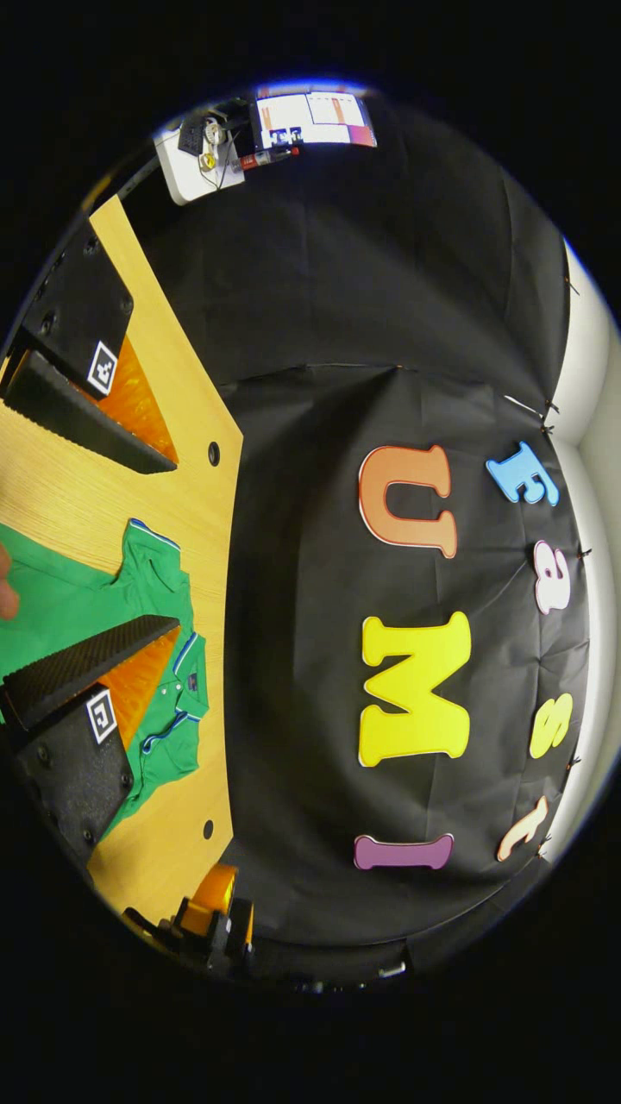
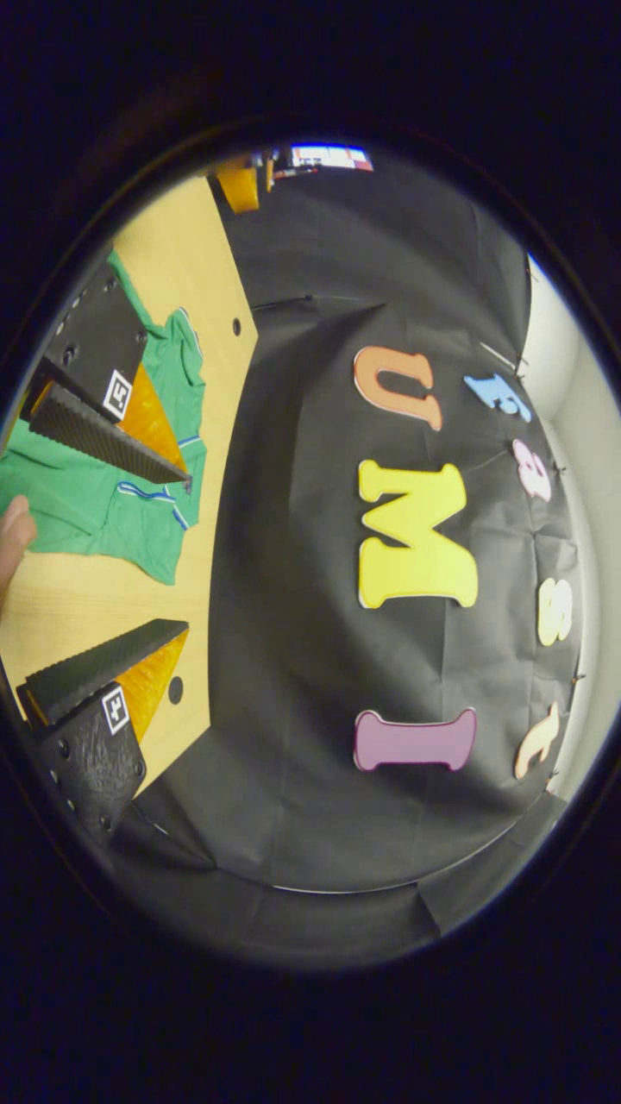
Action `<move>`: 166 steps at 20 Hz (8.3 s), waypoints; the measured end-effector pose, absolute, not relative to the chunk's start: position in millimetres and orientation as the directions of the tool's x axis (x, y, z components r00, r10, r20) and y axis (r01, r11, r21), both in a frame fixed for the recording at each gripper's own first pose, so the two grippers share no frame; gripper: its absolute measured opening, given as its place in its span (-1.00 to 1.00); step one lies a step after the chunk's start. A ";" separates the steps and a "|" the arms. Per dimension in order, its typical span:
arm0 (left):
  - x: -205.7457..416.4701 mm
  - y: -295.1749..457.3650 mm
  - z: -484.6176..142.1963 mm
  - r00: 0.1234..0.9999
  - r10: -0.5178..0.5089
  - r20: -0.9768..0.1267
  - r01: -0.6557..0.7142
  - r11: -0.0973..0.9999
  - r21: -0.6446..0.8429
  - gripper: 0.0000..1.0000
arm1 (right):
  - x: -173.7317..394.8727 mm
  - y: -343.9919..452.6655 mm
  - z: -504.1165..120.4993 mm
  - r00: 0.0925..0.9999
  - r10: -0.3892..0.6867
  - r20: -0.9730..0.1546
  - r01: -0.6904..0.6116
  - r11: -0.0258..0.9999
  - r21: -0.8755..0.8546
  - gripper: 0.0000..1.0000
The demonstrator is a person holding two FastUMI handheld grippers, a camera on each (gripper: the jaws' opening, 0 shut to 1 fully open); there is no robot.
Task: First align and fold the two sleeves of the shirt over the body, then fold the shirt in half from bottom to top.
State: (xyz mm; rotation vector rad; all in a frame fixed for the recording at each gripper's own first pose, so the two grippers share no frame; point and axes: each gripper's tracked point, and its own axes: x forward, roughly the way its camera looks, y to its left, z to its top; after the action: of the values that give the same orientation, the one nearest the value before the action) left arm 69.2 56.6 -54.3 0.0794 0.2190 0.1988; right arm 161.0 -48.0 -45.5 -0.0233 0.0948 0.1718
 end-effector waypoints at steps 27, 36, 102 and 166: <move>251.1 127.0 -257.0 0.788 0.135 -0.600 -0.138 0.990 0.042 -0.07 | 70.7 -51.1 -75.1 0.957 0.291 0.018 -0.291 0.956 0.018 0.90; 256.0 122.7 -241.3 0.812 0.151 -0.563 -0.146 0.988 0.055 -0.73 | 72.8 -50.5 -81.6 0.957 0.289 0.007 -0.289 0.956 0.050 0.90; -103.4 47.3 -247.0 0.934 0.028 -0.356 -0.020 0.999 0.027 1.00 | -49.7 -55.1 -270.6 0.902 0.107 -0.418 -0.090 0.994 0.060 0.91; 350.6 47.3 -133.9 1.000 -0.012 -0.020 0.015 0.988 0.152 -0.86 | 436.5 5.2 -139.4 0.994 0.039 -0.101 -0.030 0.996 0.085 -1.00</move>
State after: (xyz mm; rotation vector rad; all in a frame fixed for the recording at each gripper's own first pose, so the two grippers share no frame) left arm 350.6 47.3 -133.9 0.1532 0.0188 -0.0134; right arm 436.5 5.2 -139.4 0.0834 0.1028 0.0347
